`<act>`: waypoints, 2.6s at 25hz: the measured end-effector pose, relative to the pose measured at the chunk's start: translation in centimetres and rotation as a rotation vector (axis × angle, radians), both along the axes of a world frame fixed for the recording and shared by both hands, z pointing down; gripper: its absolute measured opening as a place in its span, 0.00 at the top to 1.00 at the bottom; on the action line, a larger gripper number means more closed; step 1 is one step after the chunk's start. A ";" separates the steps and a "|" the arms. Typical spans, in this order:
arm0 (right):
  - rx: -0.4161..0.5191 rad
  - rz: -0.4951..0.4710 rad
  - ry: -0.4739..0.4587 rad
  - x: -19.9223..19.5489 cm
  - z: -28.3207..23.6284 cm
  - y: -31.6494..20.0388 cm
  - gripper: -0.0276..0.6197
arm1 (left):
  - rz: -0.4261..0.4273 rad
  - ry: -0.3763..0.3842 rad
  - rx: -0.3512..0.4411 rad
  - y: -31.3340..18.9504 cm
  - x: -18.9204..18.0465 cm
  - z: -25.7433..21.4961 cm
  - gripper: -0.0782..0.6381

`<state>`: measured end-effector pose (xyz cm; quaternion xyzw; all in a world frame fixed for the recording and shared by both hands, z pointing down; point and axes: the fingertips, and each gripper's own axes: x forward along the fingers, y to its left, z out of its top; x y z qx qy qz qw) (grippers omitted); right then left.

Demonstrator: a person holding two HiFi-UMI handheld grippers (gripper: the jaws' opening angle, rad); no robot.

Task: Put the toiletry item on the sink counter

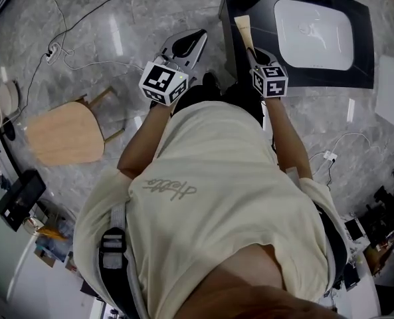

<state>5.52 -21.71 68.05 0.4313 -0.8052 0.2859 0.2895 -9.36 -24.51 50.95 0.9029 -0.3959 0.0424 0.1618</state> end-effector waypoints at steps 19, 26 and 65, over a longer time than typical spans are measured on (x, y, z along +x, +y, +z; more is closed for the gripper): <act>-0.183 0.084 0.082 -0.2 6.0 -0.6 0.92 | -0.009 -0.007 -0.061 -1.7 -1.4 1.8 0.89; -0.188 0.085 0.083 -0.3 5.5 -0.6 0.81 | -0.004 -0.006 -0.064 -1.7 -1.1 1.8 0.89; 0.220 -0.056 -0.090 3.8 -16.0 0.6 0.92 | -0.080 0.021 0.069 1.5 3.2 -5.2 0.89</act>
